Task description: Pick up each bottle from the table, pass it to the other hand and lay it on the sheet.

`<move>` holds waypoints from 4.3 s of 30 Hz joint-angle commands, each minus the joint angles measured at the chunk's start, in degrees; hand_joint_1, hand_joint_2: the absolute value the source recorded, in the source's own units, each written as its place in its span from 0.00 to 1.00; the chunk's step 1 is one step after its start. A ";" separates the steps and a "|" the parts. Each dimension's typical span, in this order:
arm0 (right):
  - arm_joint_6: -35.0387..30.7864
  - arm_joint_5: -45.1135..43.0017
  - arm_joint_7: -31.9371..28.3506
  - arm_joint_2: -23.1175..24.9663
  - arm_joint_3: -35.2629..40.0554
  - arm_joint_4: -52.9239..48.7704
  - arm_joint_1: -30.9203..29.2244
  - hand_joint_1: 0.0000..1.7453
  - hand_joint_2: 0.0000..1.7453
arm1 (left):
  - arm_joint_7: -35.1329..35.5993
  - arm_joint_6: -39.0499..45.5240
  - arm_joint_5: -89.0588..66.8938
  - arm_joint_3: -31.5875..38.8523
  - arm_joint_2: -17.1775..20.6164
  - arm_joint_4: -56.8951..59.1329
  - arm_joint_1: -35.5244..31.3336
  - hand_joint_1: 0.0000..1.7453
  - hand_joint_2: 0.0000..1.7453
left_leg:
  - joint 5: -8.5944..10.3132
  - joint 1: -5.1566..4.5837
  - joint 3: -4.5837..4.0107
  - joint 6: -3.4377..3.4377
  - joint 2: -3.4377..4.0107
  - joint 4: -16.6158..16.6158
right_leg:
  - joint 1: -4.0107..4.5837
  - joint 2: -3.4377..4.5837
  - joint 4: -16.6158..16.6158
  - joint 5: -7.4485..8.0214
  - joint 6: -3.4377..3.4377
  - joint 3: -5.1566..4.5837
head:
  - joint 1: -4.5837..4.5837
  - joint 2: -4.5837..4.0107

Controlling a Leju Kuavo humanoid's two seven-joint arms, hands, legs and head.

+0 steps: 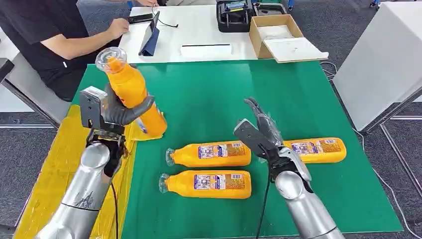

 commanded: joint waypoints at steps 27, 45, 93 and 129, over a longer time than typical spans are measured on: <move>5.09 -4.77 -3.19 -2.79 -2.26 4.01 -7.36 0.00 0.00 | 14.25 29.06 -63.92 -7.95 9.18 52.59 -13.15 1.00 1.00 | -0.31 -0.12 0.72 -0.18 0.47 0.04 | -0.08 0.15 0.12 -0.25 0.02 0.62 | 0.00 0.00; 5.65 -3.74 -4.20 -1.11 -1.62 6.38 -9.73 0.00 0.00 | 16.15 26.24 -66.14 -8.15 9.36 54.49 -12.37 1.00 1.00 | -0.11 -0.10 0.23 -0.08 0.19 0.01 | -0.07 0.05 0.05 -0.10 0.02 0.23 | 0.00 0.00; 5.11 1.72 -3.52 4.06 -5.25 10.92 -11.51 0.00 0.00 | -4.81 28.49 -53.40 -11.84 5.35 55.01 -0.10 0.00 0.00 | -0.30 -0.45 1.23 -0.08 -0.39 -0.22 | -0.28 -0.53 -0.10 -0.42 0.44 1.24 | -0.02 0.00; 9.47 22.34 -7.37 -13.75 -22.62 -17.84 24.55 0.00 1.00 | -9.17 -4.38 1.33 14.99 13.23 -4.01 16.45 0.00 0.00 | -0.92 -0.66 1.14 0.39 -0.59 -0.05 | -0.50 -0.76 -0.15 -1.10 0.95 1.26 | 0.00 0.00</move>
